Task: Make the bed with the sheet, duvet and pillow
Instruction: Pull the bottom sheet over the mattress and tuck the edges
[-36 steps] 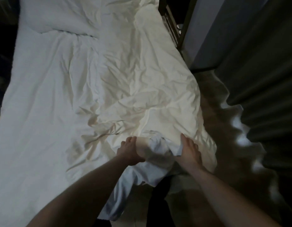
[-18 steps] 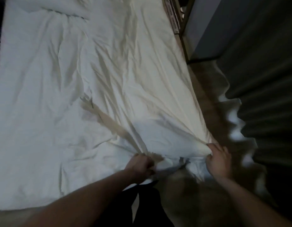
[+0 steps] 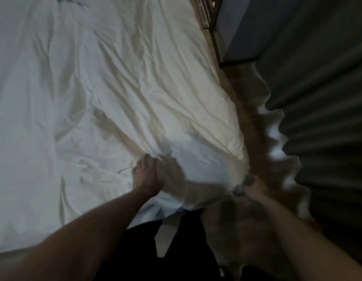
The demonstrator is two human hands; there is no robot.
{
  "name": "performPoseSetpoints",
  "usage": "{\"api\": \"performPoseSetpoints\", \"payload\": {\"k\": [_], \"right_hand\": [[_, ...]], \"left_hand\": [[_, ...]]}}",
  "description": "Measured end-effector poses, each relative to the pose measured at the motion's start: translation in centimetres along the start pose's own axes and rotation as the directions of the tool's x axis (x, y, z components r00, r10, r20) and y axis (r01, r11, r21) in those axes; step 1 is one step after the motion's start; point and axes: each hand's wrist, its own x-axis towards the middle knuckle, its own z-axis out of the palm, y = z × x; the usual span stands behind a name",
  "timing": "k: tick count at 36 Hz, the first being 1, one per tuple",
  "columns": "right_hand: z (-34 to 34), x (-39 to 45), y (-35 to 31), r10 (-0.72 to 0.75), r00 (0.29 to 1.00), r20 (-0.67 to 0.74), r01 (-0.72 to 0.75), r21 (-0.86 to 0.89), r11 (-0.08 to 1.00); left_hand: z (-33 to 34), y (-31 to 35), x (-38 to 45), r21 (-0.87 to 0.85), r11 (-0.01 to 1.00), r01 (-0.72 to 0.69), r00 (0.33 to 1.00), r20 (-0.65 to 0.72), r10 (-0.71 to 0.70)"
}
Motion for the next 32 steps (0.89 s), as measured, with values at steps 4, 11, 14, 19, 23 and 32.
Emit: {"api": "performPoseSetpoints", "payload": {"k": [4,11,14,19,23,32], "right_hand": [[1.6,0.6,-0.6,-0.109,0.991,-0.071,0.115,0.083,0.990],[4.5,4.6,-1.4,-0.407,0.910,0.071,0.405,-0.359,0.841],[4.2,7.1,-0.8,-0.493,0.866,0.087,0.459,-0.529,0.714],[0.4,9.0,1.3,-0.644,0.759,0.096,0.634,-0.337,0.696],[-4.7,6.8,3.4,-0.651,0.759,-0.006,0.627,-0.263,0.733],[-7.7,4.8,4.0,-0.475,0.872,-0.121,0.437,-0.248,0.865]], "left_hand": [[1.3,-1.2,-0.9,-0.246,0.923,0.297,0.920,-0.186,-0.346],[4.4,-2.3,-0.7,-0.507,0.638,0.580,0.773,0.094,-0.628],[4.3,-1.6,0.1,-0.355,0.774,0.523,0.847,0.119,-0.518],[2.2,0.6,-0.4,-0.157,0.912,0.379,0.921,0.162,-0.355],[0.3,3.7,-2.8,0.011,0.975,0.221,0.938,0.271,-0.215],[2.1,9.1,-4.0,-0.005,0.981,0.192,0.941,0.285,-0.183]]}}
